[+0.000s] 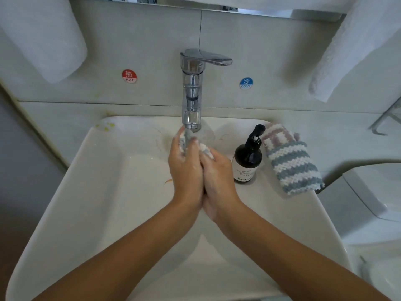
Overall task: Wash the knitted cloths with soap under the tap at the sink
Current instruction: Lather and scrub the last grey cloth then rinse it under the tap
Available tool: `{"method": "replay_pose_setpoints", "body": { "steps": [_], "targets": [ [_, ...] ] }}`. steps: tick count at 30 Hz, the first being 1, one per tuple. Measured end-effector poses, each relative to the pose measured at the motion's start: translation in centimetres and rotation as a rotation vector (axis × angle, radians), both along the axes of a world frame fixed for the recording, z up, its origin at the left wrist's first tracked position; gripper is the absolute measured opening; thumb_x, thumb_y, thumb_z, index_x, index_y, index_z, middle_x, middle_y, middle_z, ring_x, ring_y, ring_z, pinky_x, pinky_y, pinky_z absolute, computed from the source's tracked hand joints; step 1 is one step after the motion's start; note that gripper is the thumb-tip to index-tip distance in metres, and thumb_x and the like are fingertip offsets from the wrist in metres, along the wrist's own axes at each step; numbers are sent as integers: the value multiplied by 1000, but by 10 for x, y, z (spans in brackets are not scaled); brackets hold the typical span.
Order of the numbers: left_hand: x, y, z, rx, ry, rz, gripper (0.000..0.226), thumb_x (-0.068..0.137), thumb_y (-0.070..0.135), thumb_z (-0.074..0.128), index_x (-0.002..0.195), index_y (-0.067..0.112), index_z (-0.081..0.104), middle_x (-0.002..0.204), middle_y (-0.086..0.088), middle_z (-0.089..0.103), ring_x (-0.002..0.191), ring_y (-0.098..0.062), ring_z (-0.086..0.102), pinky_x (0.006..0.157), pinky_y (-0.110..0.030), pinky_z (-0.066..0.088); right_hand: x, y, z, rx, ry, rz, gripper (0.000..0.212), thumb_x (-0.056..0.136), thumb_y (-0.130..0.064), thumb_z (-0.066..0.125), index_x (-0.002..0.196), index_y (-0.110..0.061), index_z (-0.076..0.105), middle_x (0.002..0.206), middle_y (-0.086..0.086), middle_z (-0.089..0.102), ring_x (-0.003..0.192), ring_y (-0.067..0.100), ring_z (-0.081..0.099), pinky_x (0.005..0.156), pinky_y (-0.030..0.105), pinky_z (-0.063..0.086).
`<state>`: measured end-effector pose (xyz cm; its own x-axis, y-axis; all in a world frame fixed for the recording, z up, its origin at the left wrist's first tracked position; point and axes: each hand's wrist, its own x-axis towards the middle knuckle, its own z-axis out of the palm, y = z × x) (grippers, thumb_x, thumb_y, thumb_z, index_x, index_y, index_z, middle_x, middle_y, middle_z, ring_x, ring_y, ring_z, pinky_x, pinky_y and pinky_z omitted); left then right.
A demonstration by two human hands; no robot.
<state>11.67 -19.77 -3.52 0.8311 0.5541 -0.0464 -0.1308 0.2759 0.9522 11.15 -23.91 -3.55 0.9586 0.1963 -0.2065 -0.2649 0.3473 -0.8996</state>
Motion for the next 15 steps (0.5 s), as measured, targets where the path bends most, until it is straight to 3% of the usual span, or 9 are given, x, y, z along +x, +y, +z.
{"method": "replay_pose_setpoints", "body": {
  "steps": [2, 4, 6, 8, 10, 11, 13, 15],
  "targets": [
    [6, 17, 3, 10, 37, 121, 24, 98, 12, 49, 113, 21, 65, 99, -2, 69, 85, -9, 67, 66, -14, 50, -7, 6, -1, -128, -47, -1, 26, 96, -3, 44, 95, -5, 70, 92, 12, 72, 86, 20, 69, 75, 30, 53],
    [10, 26, 2, -24, 78, 125, 27, 96, 6, 49, 109, 21, 67, 109, -7, 69, 97, -18, 68, 73, -18, 53, -10, 8, 0, -175, -31, 32, 26, 97, -6, 45, 97, -9, 71, 92, 12, 71, 85, 17, 67, 73, 29, 52],
    [9, 26, 4, -16, 89, 108, 25, 96, 6, 49, 106, 18, 69, 107, -8, 70, 96, -19, 69, 73, -20, 54, -13, 10, 2, -208, -39, 31, 27, 98, -9, 45, 97, -15, 71, 95, 8, 73, 90, 14, 69, 76, 27, 54],
    [2, 19, 5, 36, 70, 81, 23, 98, 7, 49, 107, 14, 69, 97, -5, 71, 85, -9, 70, 67, -15, 52, -12, 11, 3, -189, -64, -14, 28, 99, -9, 44, 93, -17, 70, 92, 1, 74, 91, 13, 70, 77, 24, 56],
    [-10, 5, 6, 82, 46, 34, 25, 99, 5, 47, 110, 14, 68, 93, 3, 71, 81, 0, 68, 68, -10, 50, -7, 6, 7, -197, -137, -90, 24, 99, -9, 44, 93, -14, 66, 90, 5, 70, 87, 18, 68, 76, 29, 55],
    [-16, -3, 5, 77, 24, 6, 27, 99, 5, 46, 113, 15, 67, 97, 6, 72, 87, 2, 68, 74, -11, 50, -2, 2, 11, -211, -163, -114, 20, 100, -10, 44, 96, -10, 63, 89, 9, 67, 85, 21, 65, 76, 31, 54],
    [-28, -19, 4, 60, 30, -41, 32, 101, 7, 43, 121, 22, 63, 111, 12, 69, 102, 6, 63, 92, -15, 48, 9, -6, 14, -201, -130, -157, 18, 100, -5, 42, 101, -1, 59, 83, 14, 58, 73, 19, 59, 65, 23, 51],
    [-34, -27, 9, 36, 18, -84, 33, 102, 8, 39, 116, 28, 61, 99, 24, 66, 94, 19, 58, 93, -11, 45, 15, -10, 15, -195, -108, -115, 17, 99, 1, 39, 99, 12, 52, 80, 17, 48, 64, 16, 52, 53, 14, 44]
  ]
}}
